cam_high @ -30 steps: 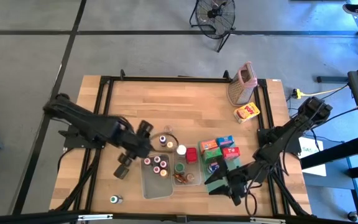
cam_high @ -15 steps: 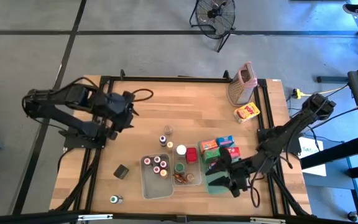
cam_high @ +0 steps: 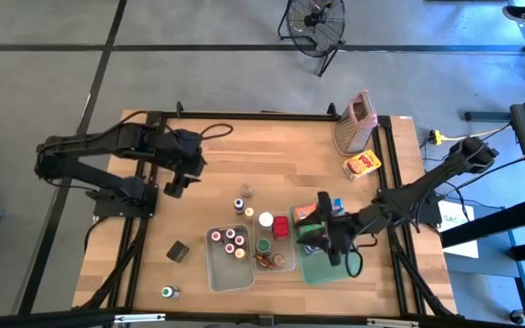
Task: Pick & Place Kitchen Items
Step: Put the yellow cereal box into the blue bin
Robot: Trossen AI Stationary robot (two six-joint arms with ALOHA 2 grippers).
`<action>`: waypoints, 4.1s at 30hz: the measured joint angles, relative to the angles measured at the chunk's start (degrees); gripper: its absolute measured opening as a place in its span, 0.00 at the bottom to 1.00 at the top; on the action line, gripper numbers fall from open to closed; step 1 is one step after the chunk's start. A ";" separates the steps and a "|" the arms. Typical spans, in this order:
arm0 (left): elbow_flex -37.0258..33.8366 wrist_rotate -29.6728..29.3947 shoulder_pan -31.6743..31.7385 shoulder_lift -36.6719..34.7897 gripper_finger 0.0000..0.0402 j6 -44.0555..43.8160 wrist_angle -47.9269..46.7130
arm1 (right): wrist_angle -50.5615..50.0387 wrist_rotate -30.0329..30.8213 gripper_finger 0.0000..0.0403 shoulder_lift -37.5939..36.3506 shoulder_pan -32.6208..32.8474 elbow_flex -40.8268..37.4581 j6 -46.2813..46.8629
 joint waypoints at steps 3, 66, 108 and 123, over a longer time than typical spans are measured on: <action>-0.04 1.35 1.54 -0.40 0.59 -3.48 0.62 | -11.89 0.41 0.53 -1.93 -1.48 4.01 4.44; -15.23 1.92 6.81 -16.61 0.58 -10.19 19.49 | -108.01 -11.91 0.53 -44.32 -55.05 20.69 72.86; -15.23 6.25 6.74 -16.61 0.59 -13.26 18.89 | -107.90 -26.11 0.53 -11.76 -105.98 35.47 36.67; -15.23 6.23 6.74 -16.61 0.59 -11.11 18.79 | -100.15 -35.05 0.53 -16.73 -114.86 13.44 25.23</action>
